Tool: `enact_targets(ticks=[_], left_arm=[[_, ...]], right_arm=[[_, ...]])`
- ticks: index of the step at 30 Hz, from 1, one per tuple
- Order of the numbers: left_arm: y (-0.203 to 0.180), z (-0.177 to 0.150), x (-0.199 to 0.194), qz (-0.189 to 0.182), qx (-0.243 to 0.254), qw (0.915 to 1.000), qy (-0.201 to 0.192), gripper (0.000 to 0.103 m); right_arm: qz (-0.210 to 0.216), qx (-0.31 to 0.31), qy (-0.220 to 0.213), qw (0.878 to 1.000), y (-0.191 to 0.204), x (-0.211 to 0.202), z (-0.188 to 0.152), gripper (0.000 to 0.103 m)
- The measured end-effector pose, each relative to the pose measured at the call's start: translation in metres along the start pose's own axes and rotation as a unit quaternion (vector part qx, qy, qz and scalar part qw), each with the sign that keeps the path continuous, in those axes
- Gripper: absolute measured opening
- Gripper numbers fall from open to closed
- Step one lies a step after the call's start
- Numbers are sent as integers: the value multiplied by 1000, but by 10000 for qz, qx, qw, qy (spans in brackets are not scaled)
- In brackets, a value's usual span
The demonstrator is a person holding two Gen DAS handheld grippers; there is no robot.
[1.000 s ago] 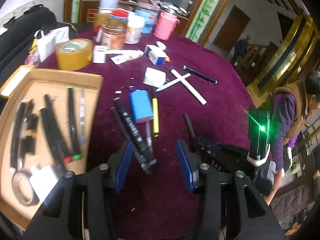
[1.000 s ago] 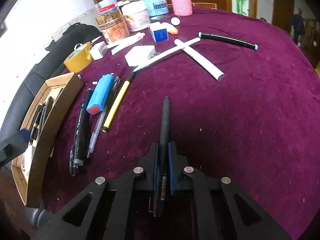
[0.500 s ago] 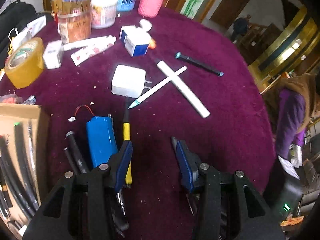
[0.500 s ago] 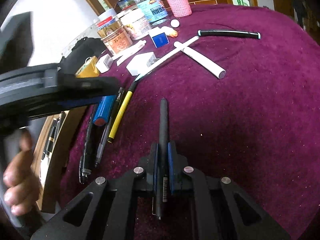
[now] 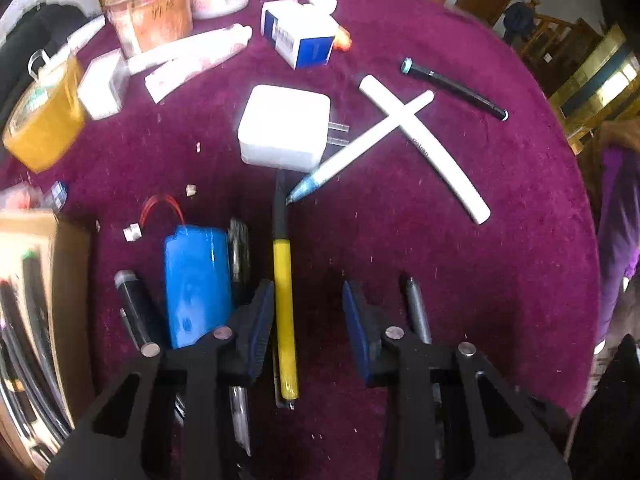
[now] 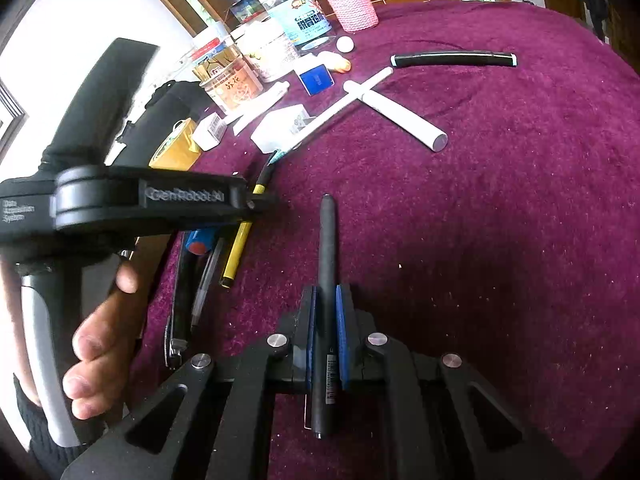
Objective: Organize rigid objects
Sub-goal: 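Grasp the yellow pen with the left tool while the right tool grasps a thin black pen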
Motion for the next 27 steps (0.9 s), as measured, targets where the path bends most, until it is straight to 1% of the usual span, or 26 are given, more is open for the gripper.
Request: enact_targets(ticks=[2, 3, 7, 11, 16, 19, 22, 27], left_arm=[[2, -2, 0, 331, 26, 9994, -25, 7], [3, -3, 0, 285, 6, 9996, -40, 6], [8, -22, -10, -153, -184, 9997, -32, 6], [3, -55, -37, -520, -115, 9979, -376, 6], [11, -90, -70, -946, -274, 9929, -661, 6], [20, -104, -83, -1118, -323, 9904, -743, 6], [29, -114, -95, -1131, -340, 9894, -849, 6], [59, -138, -119, -1339, -595, 9839, -1019, 6]], right_arm=[[-7, -13, 0, 10000, 1, 0, 0, 8], [-6, -17, -1, 10000, 1, 0, 0, 8], [-1, -36, 1, 10000, 0, 0, 0, 8], [-207, -249, -50, 9995, 7, 1, -1, 8], [-469, -503, -108, 9976, 15, 2, -3, 8], [-410, -448, -113, 9981, 13, 2, -2, 8], [-354, -450, -124, 9983, 13, 1, -2, 8], [-122, -574, -294, 9978, 21, -8, -5, 8]])
Point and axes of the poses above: each gripper's, at about its wrist camera, not at the fingertips, and x roughly the way its jaws point, y to its left, z to its top, the point moved 3 cm from there along x, roughly the way its jaws point, and after that the axes turned 2 degrees about -z, right-handed, at the moved point
